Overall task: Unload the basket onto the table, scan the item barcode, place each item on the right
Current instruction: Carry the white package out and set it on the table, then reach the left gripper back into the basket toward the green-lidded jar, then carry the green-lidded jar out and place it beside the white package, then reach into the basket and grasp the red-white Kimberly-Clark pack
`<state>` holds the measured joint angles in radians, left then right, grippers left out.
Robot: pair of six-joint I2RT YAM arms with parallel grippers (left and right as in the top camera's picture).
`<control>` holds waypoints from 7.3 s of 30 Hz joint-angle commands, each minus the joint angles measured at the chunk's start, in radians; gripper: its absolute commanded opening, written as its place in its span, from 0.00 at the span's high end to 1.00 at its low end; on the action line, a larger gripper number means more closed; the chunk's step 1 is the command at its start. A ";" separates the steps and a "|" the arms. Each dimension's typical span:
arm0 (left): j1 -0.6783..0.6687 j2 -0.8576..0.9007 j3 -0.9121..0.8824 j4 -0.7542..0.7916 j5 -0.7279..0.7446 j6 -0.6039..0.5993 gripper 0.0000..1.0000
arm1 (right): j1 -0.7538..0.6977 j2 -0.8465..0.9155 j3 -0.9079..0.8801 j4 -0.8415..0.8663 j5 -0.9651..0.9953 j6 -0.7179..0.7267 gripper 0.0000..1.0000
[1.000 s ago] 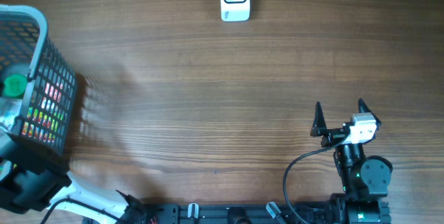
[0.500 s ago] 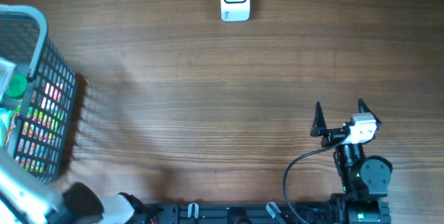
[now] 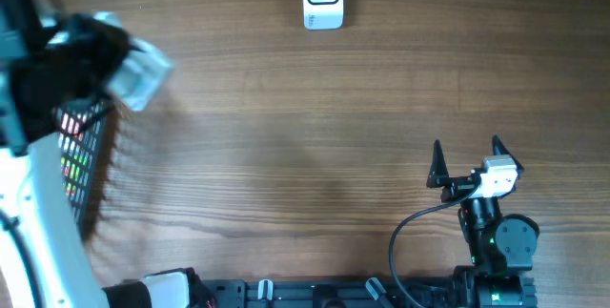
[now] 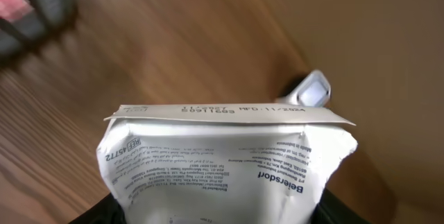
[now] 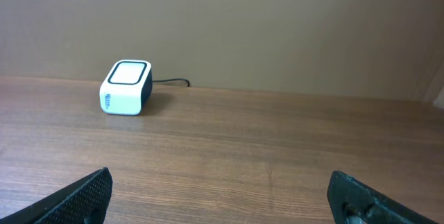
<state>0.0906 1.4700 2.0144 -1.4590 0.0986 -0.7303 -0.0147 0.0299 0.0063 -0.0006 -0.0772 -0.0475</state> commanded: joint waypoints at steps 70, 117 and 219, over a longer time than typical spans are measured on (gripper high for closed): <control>0.578 0.146 -0.561 0.678 -0.357 0.387 0.00 | 0.005 0.001 -0.001 0.003 -0.002 -0.005 0.00; 0.607 0.555 -0.562 0.986 -0.324 0.387 0.27 | 0.005 0.001 -0.001 0.003 -0.002 -0.005 0.00; 0.055 -0.262 -0.217 0.143 -0.601 -0.096 0.00 | 0.005 0.001 -0.001 0.003 -0.002 -0.005 0.00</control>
<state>-0.0769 1.2457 1.7889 -1.3006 -0.5362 -0.8459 -0.0147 0.0299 0.0063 -0.0006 -0.0772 -0.0475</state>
